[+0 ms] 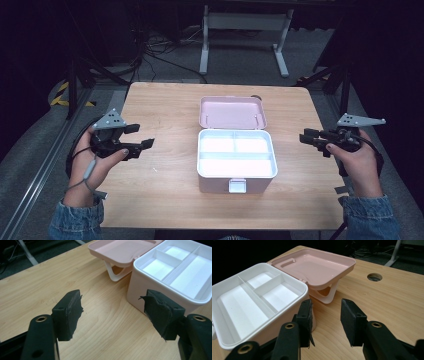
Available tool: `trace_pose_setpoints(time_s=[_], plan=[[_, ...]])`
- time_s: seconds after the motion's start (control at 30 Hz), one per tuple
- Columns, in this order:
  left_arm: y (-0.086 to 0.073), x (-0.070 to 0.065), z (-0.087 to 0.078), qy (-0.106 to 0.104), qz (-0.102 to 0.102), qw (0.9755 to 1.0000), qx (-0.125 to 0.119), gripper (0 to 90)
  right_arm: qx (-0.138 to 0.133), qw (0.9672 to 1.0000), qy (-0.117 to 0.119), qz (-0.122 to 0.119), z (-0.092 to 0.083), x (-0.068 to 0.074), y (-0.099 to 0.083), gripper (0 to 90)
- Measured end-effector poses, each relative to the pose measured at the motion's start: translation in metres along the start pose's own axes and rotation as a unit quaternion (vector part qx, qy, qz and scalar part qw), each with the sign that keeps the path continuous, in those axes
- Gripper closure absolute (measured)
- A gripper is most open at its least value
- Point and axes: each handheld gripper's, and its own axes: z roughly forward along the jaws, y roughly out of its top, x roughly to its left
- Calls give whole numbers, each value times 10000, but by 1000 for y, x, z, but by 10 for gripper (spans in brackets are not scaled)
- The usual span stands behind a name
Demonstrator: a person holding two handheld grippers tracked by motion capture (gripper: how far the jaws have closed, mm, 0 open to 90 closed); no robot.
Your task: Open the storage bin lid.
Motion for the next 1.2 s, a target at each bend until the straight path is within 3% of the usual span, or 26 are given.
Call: trace_pose_setpoints(time_s=[0.27,0.4,0.57,0.77,0.93,1.2], plan=[[-24,6,3,267,-308,9986,338,307,202,9997,-81,75,-2,-5,-5,584],[-31,11,4,484,-353,9967,555,302,353,9992,-152,90,0,-7,-7,562],[-37,15,6,520,-413,9954,686,296,490,9984,-266,86,1,-10,-10,550],[-45,21,13,669,-499,9915,999,295,602,9975,-355,115,2,-15,-15,538],[-50,26,21,810,-531,9862,1340,295,740,9961,-468,140,2,-18,-20,520],[-55,30,31,896,-538,9791,1745,292,1094,9914,-708,145,5,-24,-28,501]])
